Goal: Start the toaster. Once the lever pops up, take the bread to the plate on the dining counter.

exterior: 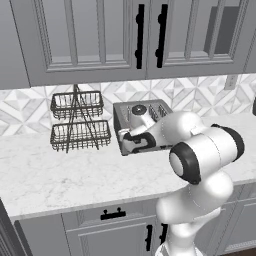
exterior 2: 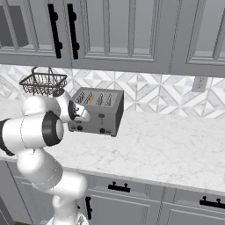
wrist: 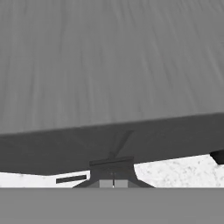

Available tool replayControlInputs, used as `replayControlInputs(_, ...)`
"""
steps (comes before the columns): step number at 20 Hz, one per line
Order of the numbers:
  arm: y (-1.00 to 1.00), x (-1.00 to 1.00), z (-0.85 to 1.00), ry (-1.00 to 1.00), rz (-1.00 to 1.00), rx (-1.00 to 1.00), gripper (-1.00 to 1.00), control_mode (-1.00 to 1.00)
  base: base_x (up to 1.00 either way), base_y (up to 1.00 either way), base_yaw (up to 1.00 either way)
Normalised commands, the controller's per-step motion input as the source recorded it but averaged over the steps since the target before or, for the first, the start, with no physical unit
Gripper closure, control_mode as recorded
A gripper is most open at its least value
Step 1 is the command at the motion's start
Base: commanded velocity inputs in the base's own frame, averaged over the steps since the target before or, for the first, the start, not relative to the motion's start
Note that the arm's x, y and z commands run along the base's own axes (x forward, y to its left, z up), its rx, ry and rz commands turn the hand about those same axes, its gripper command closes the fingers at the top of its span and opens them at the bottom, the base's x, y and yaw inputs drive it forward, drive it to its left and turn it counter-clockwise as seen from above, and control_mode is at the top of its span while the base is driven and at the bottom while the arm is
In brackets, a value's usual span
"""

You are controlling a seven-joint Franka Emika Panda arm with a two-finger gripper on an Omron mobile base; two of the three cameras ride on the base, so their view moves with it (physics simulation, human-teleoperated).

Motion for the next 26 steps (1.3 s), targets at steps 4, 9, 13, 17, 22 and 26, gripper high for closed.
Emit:
replayControlInputs(4,0.0,0.0,-0.53,-0.01,-0.02,0.0,1.0,-1.0,0.0,0.0,0.0)
replayControlInputs(9,0.0,0.0,-0.29,-0.04,-0.02,0.0,1.0,-1.0,0.0,0.0,0.0)
replayControlInputs(13,0.0,-0.09,0.21,-0.02,-0.01,0.01,1.0,-1.0,0.0,0.0,0.0)
replayControlInputs(17,-0.02,-0.31,0.66,0.0,-0.01,0.0,1.0,-1.0,0.0,0.0,0.0)
replayControlInputs(22,-0.18,-0.23,0.86,0.0,0.0,0.0,1.0,-1.0,0.0,0.0,0.0)
replayControlInputs(26,-0.43,-0.19,0.79,0.0,0.0,0.0,1.0,-1.0,0.0,0.0,0.0)
